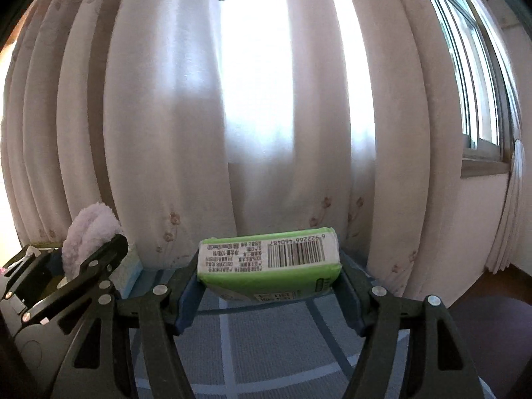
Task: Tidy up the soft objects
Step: 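Lift and carry the pink puff and green tissue pack over the gold tray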
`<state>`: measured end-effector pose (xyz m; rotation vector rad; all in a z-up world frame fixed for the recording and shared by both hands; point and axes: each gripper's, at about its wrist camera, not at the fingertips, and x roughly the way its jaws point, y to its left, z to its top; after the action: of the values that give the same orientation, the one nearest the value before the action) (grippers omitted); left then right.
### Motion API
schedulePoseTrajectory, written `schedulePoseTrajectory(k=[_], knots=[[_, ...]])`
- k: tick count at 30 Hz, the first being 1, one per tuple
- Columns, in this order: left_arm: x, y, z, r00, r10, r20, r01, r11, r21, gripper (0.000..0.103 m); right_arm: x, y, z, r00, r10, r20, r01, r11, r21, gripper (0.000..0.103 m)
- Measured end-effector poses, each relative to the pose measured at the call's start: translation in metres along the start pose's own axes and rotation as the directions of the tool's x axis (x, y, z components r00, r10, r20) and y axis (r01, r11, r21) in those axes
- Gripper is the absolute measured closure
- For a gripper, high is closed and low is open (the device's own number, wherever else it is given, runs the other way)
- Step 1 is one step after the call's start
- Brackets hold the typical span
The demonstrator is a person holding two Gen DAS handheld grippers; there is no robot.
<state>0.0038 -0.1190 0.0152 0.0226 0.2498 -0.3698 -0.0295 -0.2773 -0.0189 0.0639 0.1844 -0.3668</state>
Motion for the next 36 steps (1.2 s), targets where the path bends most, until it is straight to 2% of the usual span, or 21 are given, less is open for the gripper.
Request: schedulePoseTrajectory(k=[8, 36], knots=[[-0.006, 0.004, -0.004, 1.0, 0.017, 0.001, -0.017, 1.0, -0.017, 0.067, -0.014, -0.006, -0.003, 1.0, -0.015, 0.009, 0.015, 0.999, 0.039, 0.031], [-0.044, 0.036, -0.019, 0.999, 0.045, -0.016, -0.046, 0.994, -0.094, 0.067, -0.043, 0.007, -0.009, 0.999, 0.01, 0.05, -0.013, 0.998, 0.054, 0.031]])
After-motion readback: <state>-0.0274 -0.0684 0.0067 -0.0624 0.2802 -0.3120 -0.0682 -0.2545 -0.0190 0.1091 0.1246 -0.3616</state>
